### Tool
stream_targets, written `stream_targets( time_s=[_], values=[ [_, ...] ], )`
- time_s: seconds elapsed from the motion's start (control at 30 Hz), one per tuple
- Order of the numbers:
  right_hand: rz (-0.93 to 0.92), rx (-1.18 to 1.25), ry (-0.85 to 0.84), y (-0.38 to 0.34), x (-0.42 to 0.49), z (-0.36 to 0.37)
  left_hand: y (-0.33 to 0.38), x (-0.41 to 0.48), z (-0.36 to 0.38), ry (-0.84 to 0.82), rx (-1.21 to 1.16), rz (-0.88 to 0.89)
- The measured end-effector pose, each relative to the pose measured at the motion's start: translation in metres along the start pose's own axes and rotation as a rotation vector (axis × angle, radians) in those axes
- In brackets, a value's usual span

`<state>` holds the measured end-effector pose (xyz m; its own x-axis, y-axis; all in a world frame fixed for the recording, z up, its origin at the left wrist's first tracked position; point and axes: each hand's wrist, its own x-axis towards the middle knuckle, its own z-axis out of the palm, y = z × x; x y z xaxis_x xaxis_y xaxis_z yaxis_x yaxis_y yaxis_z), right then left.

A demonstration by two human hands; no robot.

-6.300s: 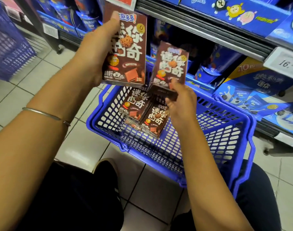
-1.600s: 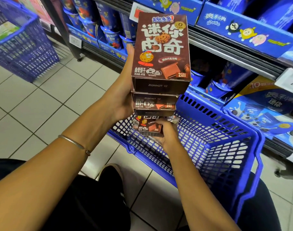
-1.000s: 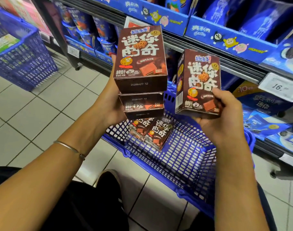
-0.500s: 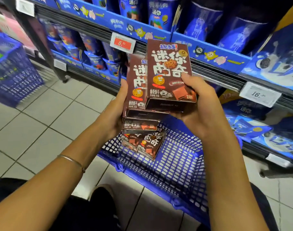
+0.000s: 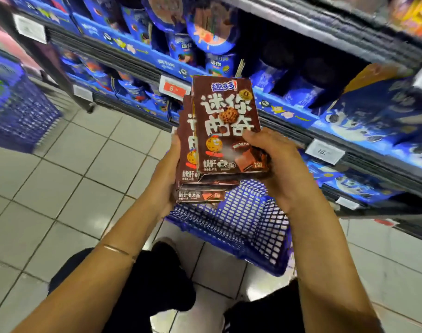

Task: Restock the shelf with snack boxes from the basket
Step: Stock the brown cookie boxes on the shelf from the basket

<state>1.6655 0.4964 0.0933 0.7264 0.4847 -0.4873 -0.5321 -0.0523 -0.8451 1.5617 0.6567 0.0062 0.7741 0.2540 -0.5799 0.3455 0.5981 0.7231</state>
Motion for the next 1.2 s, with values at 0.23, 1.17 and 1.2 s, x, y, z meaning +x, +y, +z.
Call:
stream_targets(
  time_s=[0.23,1.17,1.2],
  values=[
    [0.006,-0.013,0.034,-0.188,-0.141,0.031,0.147,-0.158,0.107,0.019,-0.005,0.014],
    [-0.721,-0.046,0.232,-0.590,-0.462,-0.065,0.405,-0.394,0.492,-0.681,0.037,0.030],
    [-0.733,-0.032,0.248,-0.597,-0.460,-0.068,0.410,-0.392,0.498,-0.701,0.049,0.028]
  ],
)
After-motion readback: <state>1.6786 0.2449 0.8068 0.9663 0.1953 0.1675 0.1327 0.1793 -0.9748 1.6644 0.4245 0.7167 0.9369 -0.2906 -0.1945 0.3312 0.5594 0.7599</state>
